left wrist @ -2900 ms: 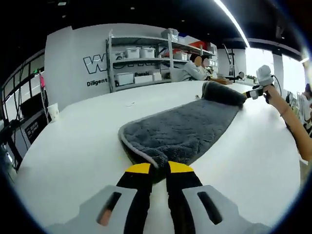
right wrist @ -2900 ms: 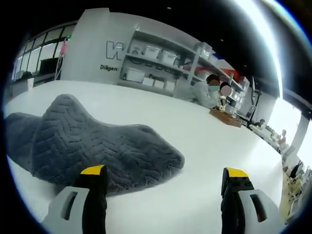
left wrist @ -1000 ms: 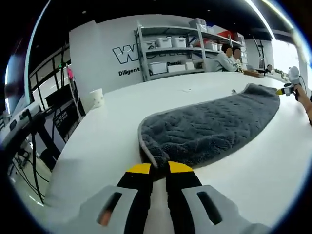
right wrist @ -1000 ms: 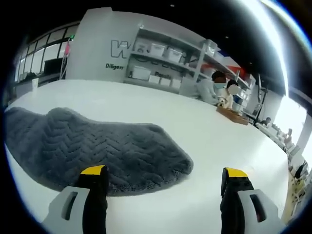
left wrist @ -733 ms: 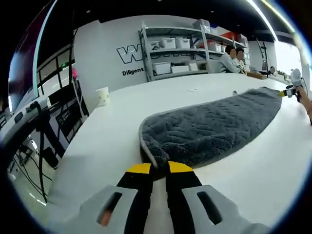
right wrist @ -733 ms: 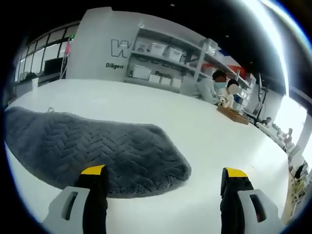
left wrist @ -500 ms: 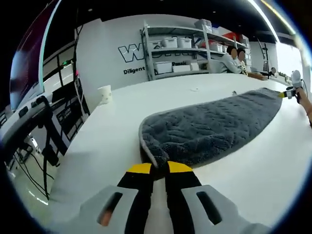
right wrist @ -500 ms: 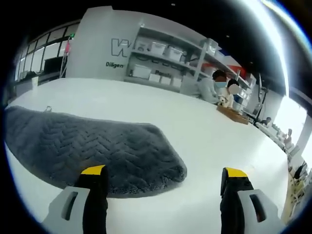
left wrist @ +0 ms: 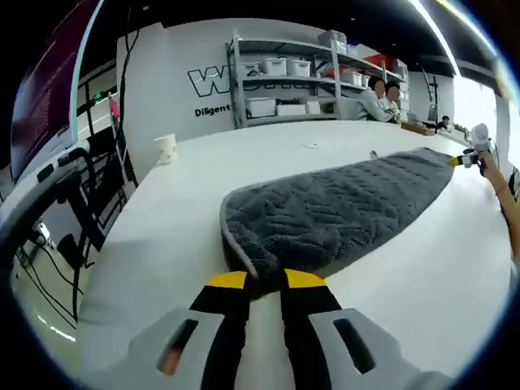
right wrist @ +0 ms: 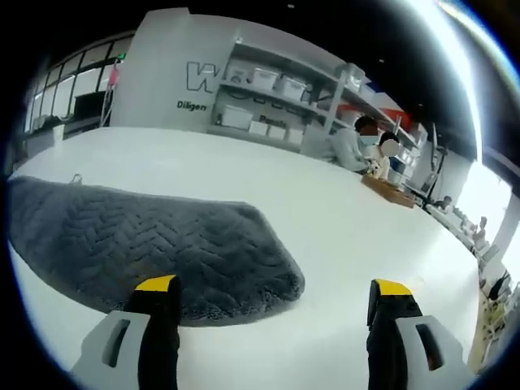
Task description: Open the folded towel by lifting each exposed corner and separating the folded layers until the towel lies flat within the target outline without major curled edges
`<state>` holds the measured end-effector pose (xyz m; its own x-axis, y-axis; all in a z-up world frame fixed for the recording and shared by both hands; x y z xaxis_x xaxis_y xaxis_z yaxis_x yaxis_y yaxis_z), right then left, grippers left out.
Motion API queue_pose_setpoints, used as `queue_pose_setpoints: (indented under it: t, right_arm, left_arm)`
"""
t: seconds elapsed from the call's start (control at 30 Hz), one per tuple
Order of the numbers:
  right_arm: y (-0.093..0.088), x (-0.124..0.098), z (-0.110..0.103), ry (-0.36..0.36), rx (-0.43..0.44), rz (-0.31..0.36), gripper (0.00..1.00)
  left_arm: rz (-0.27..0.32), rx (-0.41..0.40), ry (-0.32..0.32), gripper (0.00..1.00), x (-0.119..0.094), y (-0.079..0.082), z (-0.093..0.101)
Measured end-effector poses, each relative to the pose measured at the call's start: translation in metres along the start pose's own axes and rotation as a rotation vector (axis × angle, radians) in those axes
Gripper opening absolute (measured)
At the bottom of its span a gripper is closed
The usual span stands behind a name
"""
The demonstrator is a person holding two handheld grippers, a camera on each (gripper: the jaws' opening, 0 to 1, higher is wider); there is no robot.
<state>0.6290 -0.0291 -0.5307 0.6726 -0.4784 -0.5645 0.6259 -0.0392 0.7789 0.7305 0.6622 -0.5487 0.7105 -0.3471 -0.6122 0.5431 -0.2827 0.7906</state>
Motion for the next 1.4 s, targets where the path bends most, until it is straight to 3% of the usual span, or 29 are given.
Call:
queue_pose_setpoints:
  t: [0.07,0.1,0.23,0.4,0.57,0.7,0.73,0.77,0.8,0.93,1.13,1.3,1.4]
  right_arm:
    - [0.002,0.001,-0.001,0.005,-0.001,0.005,0.96]
    - [0.004,0.001,-0.002,0.01,0.001,0.014,0.96]
    - [0.003,-0.001,-0.002,0.004,-0.004,0.011,0.95]
    - [0.001,-0.001,-0.001,0.01,0.012,0.007,0.94]
    - [0.002,-0.002,-0.002,0.009,0.007,0.01,0.95]
    - [0.003,-0.003,-0.006,0.021,-0.003,0.016,0.95]
    - [0.004,-0.004,-0.008,0.03,0.001,0.023,0.95]
    - [0.004,-0.004,-0.009,0.038,0.005,0.028,0.95]
    - [0.006,-0.004,-0.009,0.047,0.011,0.037,0.95]
    - [0.01,-0.004,-0.013,0.068,0.013,0.056,0.94]
    - [0.017,-0.006,-0.031,0.123,-0.014,0.082,0.91]
    - [0.016,-0.013,-0.038,0.14,-0.037,0.098,0.9]
    - [0.015,-0.012,-0.039,0.149,-0.051,0.099,0.9]
  left_arm:
    - [0.017,-0.035,-0.021,0.27,0.0,0.001,0.0]
    - [0.058,-0.057,-0.064,0.29,0.0,0.005,0.002]
    - [0.087,-0.129,-0.136,0.4,-0.002,0.007,0.007]
    - [0.133,-0.147,-0.136,0.48,-0.005,0.018,0.005]
    - [0.145,-0.129,-0.153,0.81,-0.012,0.024,0.019]
    - [0.144,-0.063,-0.191,0.9,-0.027,0.026,0.045]
    - [0.155,-0.069,-0.194,0.94,-0.032,0.027,0.051]
    - [0.201,-0.089,-0.19,1.0,-0.038,0.035,0.056]
    - [0.23,-0.081,-0.191,0.99,-0.044,0.04,0.064]
    - [0.22,-0.037,-0.215,1.0,-0.058,0.041,0.092]
    - [0.261,0.037,-0.185,1.0,-0.087,0.041,0.122]
    - [0.182,0.115,-0.167,1.0,-0.102,0.015,0.139]
    - [0.17,0.135,-0.179,1.0,-0.111,0.003,0.149]
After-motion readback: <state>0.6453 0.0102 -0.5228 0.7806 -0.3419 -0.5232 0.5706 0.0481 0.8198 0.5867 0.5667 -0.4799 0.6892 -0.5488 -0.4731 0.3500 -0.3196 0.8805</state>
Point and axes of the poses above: the point that each gripper's makers call its tool centre point, and the gripper's own axes: x roughly forward along the fingers, z roughly to its right, y roughly out of its top, the point moved 1 cm from there along -x, roughly backward along the fingers, and after that the axes turned 10 degrees about -z, right-handed, at the moved point
